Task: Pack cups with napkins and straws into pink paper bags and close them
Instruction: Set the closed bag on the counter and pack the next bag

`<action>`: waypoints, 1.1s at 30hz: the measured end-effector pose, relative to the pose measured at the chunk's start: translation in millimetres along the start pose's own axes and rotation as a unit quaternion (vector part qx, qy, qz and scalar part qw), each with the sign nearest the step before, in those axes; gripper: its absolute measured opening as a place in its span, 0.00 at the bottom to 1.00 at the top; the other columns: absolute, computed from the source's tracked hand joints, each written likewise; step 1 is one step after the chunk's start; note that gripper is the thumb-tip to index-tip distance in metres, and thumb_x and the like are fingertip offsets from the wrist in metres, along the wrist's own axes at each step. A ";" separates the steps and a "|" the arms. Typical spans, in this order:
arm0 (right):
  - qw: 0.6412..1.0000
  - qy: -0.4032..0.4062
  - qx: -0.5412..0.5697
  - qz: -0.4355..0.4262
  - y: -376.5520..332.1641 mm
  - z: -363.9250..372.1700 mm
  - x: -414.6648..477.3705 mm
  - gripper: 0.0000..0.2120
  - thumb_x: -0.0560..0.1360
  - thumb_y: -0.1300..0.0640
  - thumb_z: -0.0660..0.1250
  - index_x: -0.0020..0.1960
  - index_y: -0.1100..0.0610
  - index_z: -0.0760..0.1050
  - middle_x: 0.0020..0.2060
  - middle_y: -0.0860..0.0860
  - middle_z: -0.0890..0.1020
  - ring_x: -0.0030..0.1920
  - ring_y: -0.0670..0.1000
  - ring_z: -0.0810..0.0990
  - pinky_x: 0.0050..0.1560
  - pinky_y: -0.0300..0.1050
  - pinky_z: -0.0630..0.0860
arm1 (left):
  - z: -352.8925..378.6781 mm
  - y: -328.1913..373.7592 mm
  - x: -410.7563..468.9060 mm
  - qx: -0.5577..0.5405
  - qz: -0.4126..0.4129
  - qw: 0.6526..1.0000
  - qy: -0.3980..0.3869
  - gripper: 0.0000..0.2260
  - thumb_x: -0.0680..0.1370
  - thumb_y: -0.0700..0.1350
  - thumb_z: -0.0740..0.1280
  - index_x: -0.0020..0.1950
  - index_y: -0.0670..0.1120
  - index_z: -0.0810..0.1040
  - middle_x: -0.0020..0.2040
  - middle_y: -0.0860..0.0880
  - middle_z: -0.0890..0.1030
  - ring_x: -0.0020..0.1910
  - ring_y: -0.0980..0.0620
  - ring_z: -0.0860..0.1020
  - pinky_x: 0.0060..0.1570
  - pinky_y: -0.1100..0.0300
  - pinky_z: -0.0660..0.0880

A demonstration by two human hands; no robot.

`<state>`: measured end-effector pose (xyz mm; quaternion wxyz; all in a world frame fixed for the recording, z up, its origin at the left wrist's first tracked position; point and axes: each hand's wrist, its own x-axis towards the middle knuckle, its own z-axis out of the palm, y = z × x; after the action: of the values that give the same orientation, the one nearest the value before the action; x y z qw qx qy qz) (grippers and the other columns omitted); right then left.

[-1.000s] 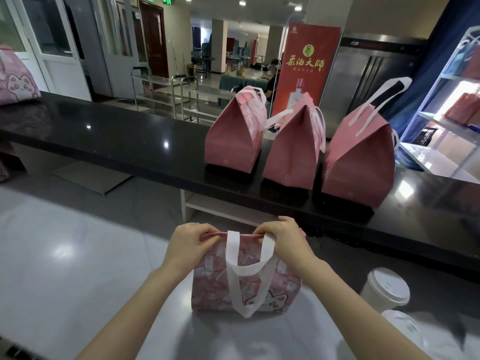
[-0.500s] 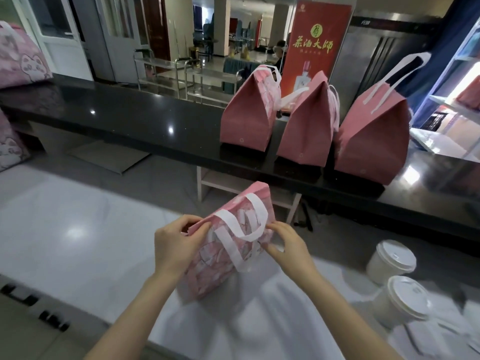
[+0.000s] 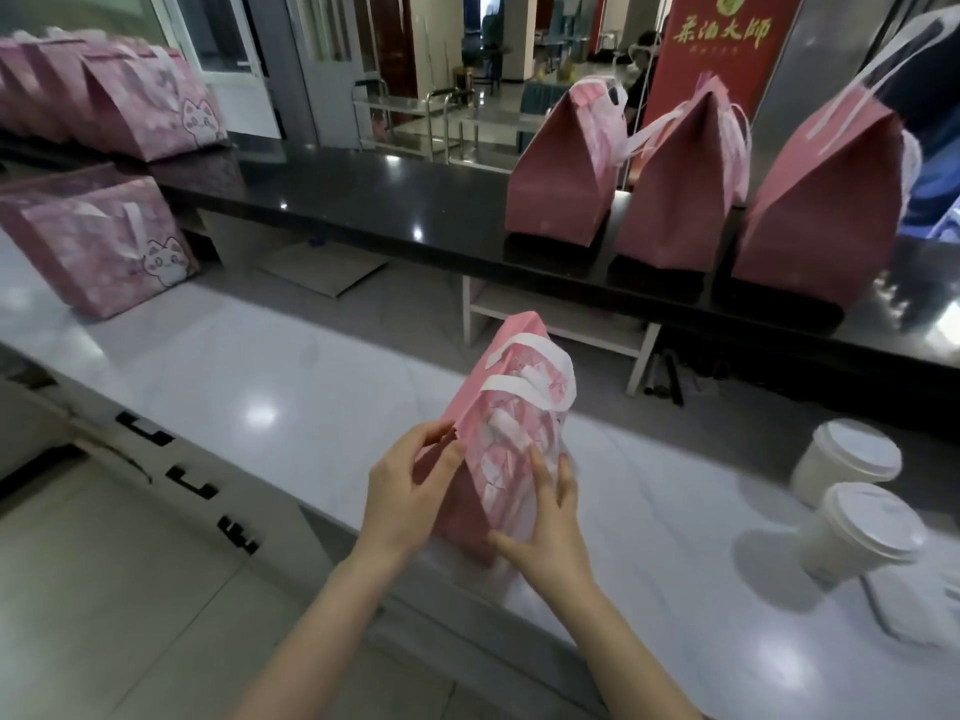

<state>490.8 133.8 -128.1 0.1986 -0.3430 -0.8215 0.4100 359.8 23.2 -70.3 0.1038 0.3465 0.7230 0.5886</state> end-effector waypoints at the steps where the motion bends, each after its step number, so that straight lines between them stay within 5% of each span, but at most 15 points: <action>1: 0.999 0.037 -0.001 -0.008 -0.3 2.5 -3.2 0.47 0.67 0.49 0.75 0.73 0.32 0.47 0.73 0.35 0.43 0.73 0.48 0.58 0.60 0.40 0.69 | -6.1 -7.0 -2.3 0.012 -0.007 1.000 -0.017 0.13 0.77 0.51 0.69 0.61 0.51 0.79 0.56 0.57 0.82 0.56 0.65 0.77 0.54 0.74 0.71; 5: 0.997 0.072 0.023 -0.017 2.5 15.1 -12.7 0.35 0.74 0.51 0.68 0.72 0.33 0.54 0.74 0.45 0.57 0.73 0.47 0.58 0.68 0.42 0.64 | -19.9 -37.0 -3.7 0.085 -0.046 0.992 -0.079 0.27 0.71 0.43 0.75 0.69 0.51 0.72 0.65 0.55 0.74 0.62 0.66 0.72 0.59 0.78 0.63; 11: 0.998 0.013 0.053 0.024 -5.4 33.3 -4.9 0.48 0.68 0.63 0.68 0.75 0.37 0.44 0.71 0.54 0.63 0.70 0.53 0.64 0.67 0.42 0.64 | -13.0 -61.8 13.7 0.046 -0.033 0.991 -0.124 0.37 0.64 0.42 0.71 0.70 0.62 0.66 0.66 0.58 0.74 0.65 0.63 0.72 0.64 0.64 0.70; 15: 0.998 0.032 0.047 -0.001 -22.1 46.9 11.1 0.50 0.69 0.71 0.64 0.73 0.31 0.44 0.74 0.50 0.62 0.73 0.51 0.62 0.71 0.47 0.63 | -24.5 -79.5 26.5 0.035 -0.024 0.994 -0.096 0.38 0.65 0.36 0.68 0.73 0.57 0.67 0.66 0.56 0.75 0.65 0.60 0.73 0.65 0.52 0.72; 18: 0.997 0.047 0.044 -0.034 -46.9 64.6 29.1 0.48 0.71 0.69 0.68 0.74 0.33 0.47 0.74 0.47 0.62 0.73 0.48 0.63 0.70 0.48 0.65 | -54.1 -83.4 40.9 0.029 -0.012 0.998 -0.059 0.36 0.68 0.42 0.71 0.72 0.62 0.65 0.64 0.60 0.74 0.63 0.64 0.73 0.61 0.60 0.74; 25: 0.985 0.050 0.143 -0.081 -140.3 111.5 98.1 0.43 0.72 0.66 0.67 0.72 0.30 0.53 0.70 0.37 0.65 0.70 0.45 0.67 0.63 0.55 0.75 | -154.6 -77.0 116.6 0.044 0.072 0.996 0.001 0.44 0.66 0.36 0.77 0.73 0.64 0.62 0.64 0.64 0.71 0.61 0.70 0.70 0.52 0.77 0.70; 29: 0.976 0.061 0.182 -0.101 -182.6 116.9 139.0 0.45 0.73 0.70 0.66 0.72 0.29 0.54 0.69 0.39 0.69 0.68 0.44 0.70 0.55 0.50 0.80 | -190.3 -59.2 164.7 0.048 0.112 0.992 -0.016 0.44 0.66 0.44 0.79 0.72 0.67 0.60 0.65 0.65 0.71 0.63 0.67 0.70 0.56 0.71 0.72; 33: 0.969 0.085 0.192 -0.132 -213.0 100.9 173.6 0.45 0.73 0.71 0.65 0.70 0.27 0.56 0.69 0.40 0.69 0.63 0.38 0.73 0.49 0.34 0.78 | -201.2 -40.1 211.2 0.041 0.150 0.987 -0.029 0.43 0.66 0.45 0.80 0.73 0.65 0.60 0.67 0.64 0.71 0.65 0.64 0.71 0.60 0.61 0.74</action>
<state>225.1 114.4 -6.8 0.3819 -0.2209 -0.7454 0.4997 76.4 -4.6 4.6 0.0205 0.4717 0.6833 0.5569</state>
